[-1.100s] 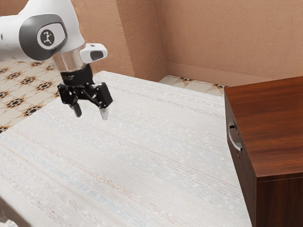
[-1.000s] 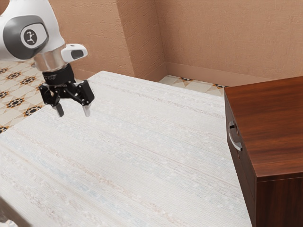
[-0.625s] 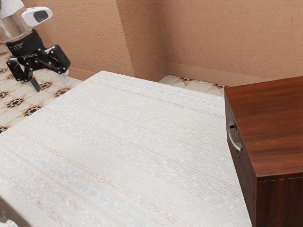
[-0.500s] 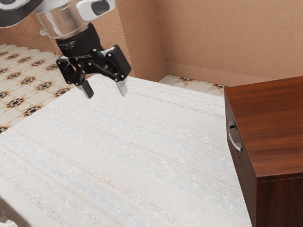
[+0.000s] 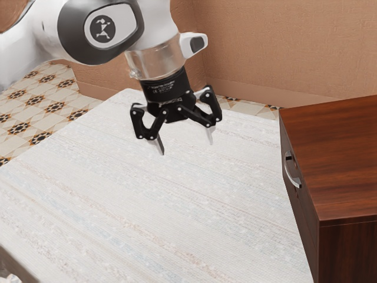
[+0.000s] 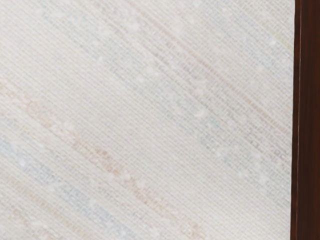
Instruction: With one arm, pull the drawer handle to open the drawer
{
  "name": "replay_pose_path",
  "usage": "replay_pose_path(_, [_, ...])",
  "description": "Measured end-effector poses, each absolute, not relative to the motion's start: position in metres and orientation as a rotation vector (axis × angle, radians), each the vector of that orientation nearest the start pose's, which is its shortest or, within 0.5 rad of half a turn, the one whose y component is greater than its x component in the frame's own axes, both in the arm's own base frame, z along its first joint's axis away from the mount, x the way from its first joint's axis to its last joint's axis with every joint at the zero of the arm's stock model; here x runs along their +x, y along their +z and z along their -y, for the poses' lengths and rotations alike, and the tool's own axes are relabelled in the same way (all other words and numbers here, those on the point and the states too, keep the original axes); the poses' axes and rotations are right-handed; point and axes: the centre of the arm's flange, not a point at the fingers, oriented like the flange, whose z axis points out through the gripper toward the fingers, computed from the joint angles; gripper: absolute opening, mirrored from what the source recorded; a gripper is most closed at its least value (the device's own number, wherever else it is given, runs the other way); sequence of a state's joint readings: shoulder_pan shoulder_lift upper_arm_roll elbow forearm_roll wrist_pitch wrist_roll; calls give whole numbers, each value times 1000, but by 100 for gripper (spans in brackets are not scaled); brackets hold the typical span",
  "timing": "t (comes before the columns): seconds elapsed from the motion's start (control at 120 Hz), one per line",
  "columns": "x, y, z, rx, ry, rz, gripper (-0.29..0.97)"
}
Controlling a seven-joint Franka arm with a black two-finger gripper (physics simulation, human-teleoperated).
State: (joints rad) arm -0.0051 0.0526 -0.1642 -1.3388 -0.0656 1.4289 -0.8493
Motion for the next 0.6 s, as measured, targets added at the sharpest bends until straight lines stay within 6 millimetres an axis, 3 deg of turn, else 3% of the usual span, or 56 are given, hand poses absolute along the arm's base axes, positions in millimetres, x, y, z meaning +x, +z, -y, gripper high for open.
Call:
replay_pose_path(0.092, [564, 662, 103, -3011, 60, 1124, 68])
replay_pose_path(0.383, [594, 591, 135, -2940, 142, 1228, 68])
replay_pose_path(0.6, [606, 586, 144, -2942, 73, 1320, 68])
